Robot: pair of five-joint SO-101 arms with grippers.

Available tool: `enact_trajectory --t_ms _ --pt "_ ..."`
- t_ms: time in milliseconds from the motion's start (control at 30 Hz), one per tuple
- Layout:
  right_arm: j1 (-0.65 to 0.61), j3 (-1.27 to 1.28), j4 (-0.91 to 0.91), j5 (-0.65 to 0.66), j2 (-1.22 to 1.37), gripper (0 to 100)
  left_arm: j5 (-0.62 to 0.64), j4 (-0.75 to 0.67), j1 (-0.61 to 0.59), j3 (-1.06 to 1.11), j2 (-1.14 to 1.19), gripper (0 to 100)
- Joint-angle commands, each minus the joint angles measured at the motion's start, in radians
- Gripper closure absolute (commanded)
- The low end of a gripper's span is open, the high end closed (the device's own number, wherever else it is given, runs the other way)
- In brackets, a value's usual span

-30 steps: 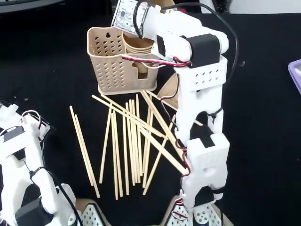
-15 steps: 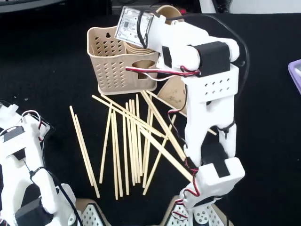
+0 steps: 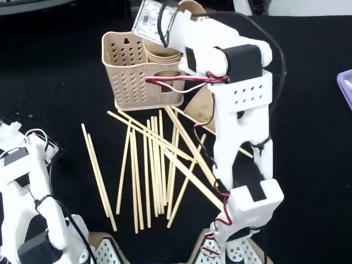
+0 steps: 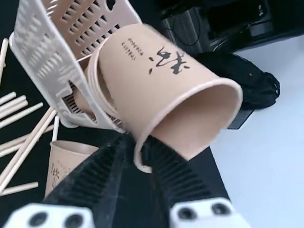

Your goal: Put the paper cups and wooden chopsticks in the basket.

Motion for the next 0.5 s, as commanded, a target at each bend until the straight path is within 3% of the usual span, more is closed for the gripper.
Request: enact_trajectory --t_ms 0,467 --pt "-0.012 -0.01 -0.057 -0.06 -0.01 79.7 0.0 -0.012 -0.001 -0.016 -0.034 84" --pt "-0.115 -0.041 -0.236 -0.348 -0.012 82.8 0.0 -0.012 -0.002 -0.016 -0.034 84"
